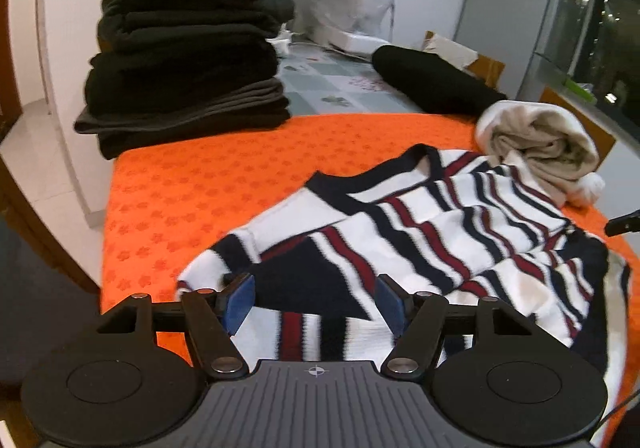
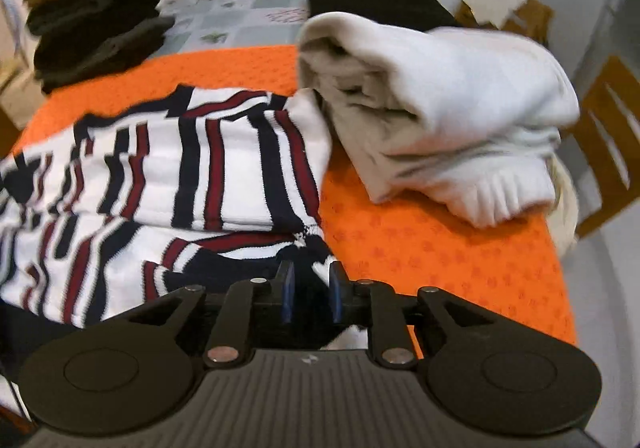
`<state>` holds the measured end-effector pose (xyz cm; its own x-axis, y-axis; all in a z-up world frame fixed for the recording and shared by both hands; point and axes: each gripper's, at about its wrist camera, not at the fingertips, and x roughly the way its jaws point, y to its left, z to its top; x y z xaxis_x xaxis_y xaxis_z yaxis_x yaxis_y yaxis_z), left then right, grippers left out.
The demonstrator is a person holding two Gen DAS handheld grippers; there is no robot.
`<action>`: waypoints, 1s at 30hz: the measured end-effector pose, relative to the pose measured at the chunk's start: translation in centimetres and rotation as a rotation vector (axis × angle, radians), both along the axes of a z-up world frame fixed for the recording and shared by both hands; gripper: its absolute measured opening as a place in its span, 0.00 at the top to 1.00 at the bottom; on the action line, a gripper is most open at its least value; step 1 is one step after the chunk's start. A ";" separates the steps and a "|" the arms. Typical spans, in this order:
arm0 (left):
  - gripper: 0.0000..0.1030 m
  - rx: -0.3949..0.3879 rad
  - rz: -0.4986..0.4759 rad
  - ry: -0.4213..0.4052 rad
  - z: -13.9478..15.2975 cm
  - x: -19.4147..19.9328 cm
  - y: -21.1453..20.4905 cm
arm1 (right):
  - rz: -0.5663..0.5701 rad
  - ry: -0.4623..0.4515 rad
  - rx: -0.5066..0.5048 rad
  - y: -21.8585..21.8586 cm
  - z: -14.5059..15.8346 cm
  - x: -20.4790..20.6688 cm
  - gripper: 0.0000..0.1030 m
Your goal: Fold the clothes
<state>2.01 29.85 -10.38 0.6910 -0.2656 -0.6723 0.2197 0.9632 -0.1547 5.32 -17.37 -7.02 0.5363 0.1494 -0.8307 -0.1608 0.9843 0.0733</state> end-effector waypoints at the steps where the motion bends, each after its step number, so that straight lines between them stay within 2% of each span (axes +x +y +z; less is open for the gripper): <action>1: 0.34 -0.004 -0.010 0.005 -0.1 0.0 -0.2 | -0.002 0.005 0.036 -0.2 -0.1 -0.2 0.73; 3: 0.34 0.002 -0.025 0.027 -0.7 0.1 -0.5 | -0.001 0.016 0.097 -0.3 -0.5 -0.5 0.58; 8: 0.34 -0.010 -0.019 0.071 -2.1 0.1 -0.6 | 0.029 0.024 0.121 1.2 -2.4 -0.2 0.58; 9: 0.34 -0.008 -0.021 0.067 -2.3 0.1 -0.6 | 0.029 0.033 0.134 1.2 -2.8 0.0 0.62; 10: 0.34 -0.007 -0.022 0.066 -2.3 0.1 -0.5 | 0.029 0.043 0.148 1.2 -3.1 0.1 0.71; 11: 0.34 -0.008 -0.020 0.068 -2.4 0.1 -0.5 | 0.029 0.042 0.156 1.0 -3.0 -0.1 0.97; 12: 0.34 -0.009 -0.017 0.071 -2.4 0.2 -0.3 | 0.029 0.032 0.163 0.6 -2.8 -0.4 0.98; 16: 0.34 -0.021 -0.003 0.074 -2.6 0.5 0.1 | 0.039 0.016 0.123 -0.6 -2.3 -2.3 0.98; 20: 0.34 -0.019 -0.006 0.066 -2.8 0.6 0.1 | 0.064 0.079 0.038 -1.0 -3.8 -3.6 0.98; 23: 0.33 -0.024 -0.007 0.065 -2.7 0.8 0.2 | 0.076 0.092 -0.017 -0.4 -4.1 -4.0 0.97; 26: 0.33 -0.040 0.003 0.075 -2.3 0.9 0.4 | 0.050 0.055 -0.027 -0.7 -3.3 -4.2 0.91; 30: 0.33 -0.049 0.004 0.067 -1.5 0.5 0.8 | 0.035 0.006 0.025 -0.6 -2.3 -3.2 0.79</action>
